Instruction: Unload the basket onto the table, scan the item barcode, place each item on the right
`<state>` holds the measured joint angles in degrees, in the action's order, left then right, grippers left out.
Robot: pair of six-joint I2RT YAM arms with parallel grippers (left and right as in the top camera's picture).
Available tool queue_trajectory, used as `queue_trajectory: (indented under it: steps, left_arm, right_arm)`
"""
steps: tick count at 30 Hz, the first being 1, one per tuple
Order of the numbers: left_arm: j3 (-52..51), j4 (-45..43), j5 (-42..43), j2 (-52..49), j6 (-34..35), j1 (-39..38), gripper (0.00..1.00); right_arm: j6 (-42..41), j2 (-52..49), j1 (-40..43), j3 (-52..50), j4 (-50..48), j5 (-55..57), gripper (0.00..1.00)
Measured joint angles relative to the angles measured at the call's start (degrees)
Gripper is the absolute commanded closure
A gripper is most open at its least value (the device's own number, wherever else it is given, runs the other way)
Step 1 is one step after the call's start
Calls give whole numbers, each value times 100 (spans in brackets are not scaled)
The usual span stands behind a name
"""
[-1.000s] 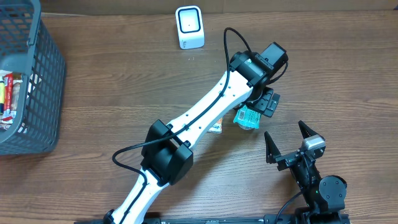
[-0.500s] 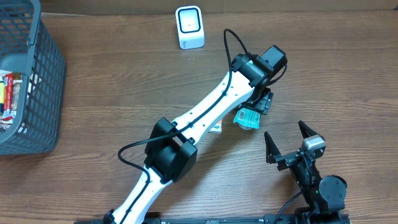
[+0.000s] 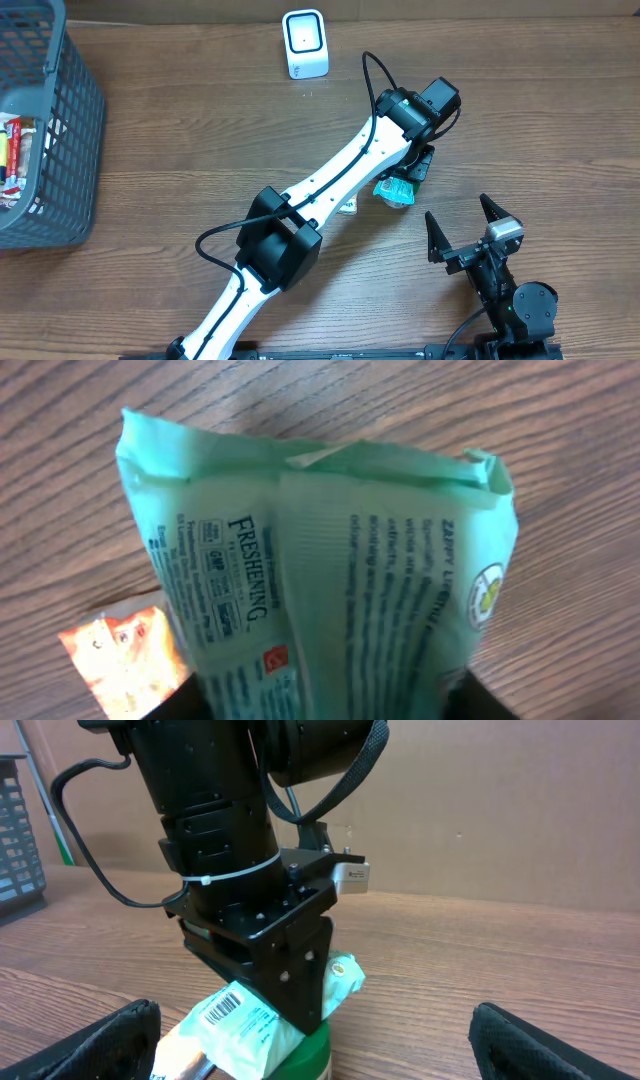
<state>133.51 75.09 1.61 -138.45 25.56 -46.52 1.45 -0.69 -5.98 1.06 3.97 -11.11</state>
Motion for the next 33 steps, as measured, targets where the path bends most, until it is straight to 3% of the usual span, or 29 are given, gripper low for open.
queue_trajectory:
  steps: [10, 21, 33]
  left_arm:
    - [2, 199, 114, 144, 0, 315, 65]
    - [33, 1331, -420, 782, 7, 1517, 62]
    - [-1670, 557, -754, 791, 133, 1665, 61]
  right_arm:
    - [0, 0, 0, 0, -2, 0, 0]
    - [2, 0, 0, 0, -2, 0, 0]
    - [0, 0, 0, 0, 0, -2, 0]
